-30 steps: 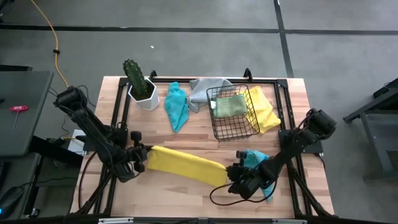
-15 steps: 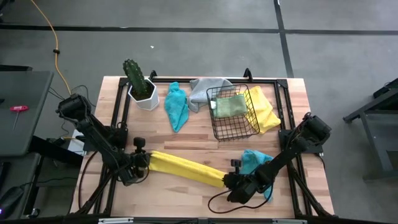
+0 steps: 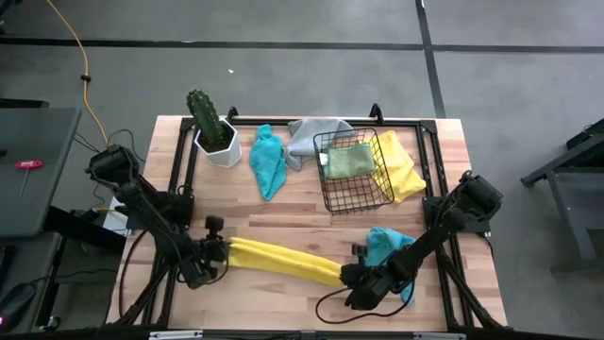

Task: Fold microfiber towels
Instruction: Fold the bottom yellow microfiber towel

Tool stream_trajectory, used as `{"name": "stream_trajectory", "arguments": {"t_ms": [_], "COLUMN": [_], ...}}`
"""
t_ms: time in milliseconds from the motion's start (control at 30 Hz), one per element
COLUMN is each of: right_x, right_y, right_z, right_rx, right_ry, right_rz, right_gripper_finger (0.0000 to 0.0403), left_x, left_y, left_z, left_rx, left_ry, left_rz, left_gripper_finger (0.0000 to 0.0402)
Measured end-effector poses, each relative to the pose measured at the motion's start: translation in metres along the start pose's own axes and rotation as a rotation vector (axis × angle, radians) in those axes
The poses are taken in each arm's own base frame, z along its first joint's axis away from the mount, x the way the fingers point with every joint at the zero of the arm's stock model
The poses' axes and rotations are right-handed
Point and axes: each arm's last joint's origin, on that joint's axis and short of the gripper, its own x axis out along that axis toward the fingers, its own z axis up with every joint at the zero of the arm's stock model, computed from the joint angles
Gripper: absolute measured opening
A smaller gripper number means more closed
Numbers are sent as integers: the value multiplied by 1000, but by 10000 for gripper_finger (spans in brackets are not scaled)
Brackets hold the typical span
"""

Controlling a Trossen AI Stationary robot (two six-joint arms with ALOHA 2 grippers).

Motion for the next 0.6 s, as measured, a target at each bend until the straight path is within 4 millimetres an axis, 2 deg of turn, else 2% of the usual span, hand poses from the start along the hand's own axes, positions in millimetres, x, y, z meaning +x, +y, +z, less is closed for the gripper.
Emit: {"name": "stream_trajectory", "arguments": {"t_ms": [267, 600], "right_x": [0, 0], "right_y": [-2, -3], "right_z": [-1, -2], "right_rx": [-10, -12], "right_ry": [7, 13], "right_rz": [-30, -43], "right_gripper_finger": [0, 0], "left_x": [-14, -13], "left_y": [-8, -15], "left_z": [22, 18], "left_rx": [3, 4], "left_ry": [-2, 72], "left_rz": [-88, -167], "left_gripper_finger": [1, 1]}}
